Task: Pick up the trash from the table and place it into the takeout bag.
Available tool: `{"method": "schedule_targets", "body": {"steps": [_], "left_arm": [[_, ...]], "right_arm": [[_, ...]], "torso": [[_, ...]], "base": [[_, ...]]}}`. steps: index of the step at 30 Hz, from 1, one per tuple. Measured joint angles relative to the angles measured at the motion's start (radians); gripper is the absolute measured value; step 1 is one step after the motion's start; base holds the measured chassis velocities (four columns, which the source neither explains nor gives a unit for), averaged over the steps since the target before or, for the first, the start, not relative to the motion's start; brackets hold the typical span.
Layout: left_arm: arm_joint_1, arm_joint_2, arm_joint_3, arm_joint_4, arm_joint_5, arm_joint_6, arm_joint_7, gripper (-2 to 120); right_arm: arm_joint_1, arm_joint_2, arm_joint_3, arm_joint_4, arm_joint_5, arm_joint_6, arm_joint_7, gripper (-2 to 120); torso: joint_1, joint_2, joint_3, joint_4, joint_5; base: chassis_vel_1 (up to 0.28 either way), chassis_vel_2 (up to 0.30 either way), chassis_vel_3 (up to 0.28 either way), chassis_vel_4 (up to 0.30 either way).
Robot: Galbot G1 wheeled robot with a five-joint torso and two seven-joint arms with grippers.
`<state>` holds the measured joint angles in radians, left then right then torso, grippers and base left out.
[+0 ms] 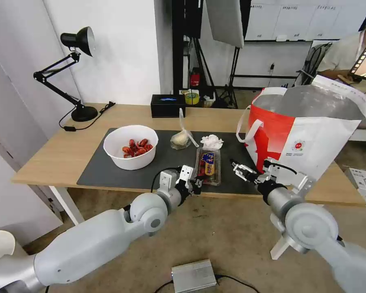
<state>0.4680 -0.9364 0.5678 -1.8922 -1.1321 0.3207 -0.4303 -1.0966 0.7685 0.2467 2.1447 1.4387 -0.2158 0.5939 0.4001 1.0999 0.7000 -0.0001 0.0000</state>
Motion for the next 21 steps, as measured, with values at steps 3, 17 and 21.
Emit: {"method": "schedule_targets", "body": {"steps": [3,17,21], "left_arm": [[-0.014,-0.006,0.014,0.004,-0.006,-0.001,0.000,0],[-0.043,-0.016,0.041,0.015,-0.022,-0.021,-0.009,0],[-0.041,-0.012,0.035,0.012,-0.026,-0.022,-0.012,0]], "right_arm": [[0.017,0.005,0.001,-0.010,0.014,-0.012,0.016,100],[0.192,0.048,-0.021,-0.098,0.188,-0.135,0.140,100],[0.211,0.064,-0.032,-0.120,0.214,-0.165,0.152,100]], "torso": [[0.000,0.000,0.000,0.0000,0.0001],[0.000,0.000,0.000,0.0001,-0.0001],[0.000,0.000,0.000,0.0000,0.0000]], "base": [[0.000,0.000,0.000,0.000],[0.000,0.000,0.000,0.000],[0.000,0.000,0.000,0.000]]}}
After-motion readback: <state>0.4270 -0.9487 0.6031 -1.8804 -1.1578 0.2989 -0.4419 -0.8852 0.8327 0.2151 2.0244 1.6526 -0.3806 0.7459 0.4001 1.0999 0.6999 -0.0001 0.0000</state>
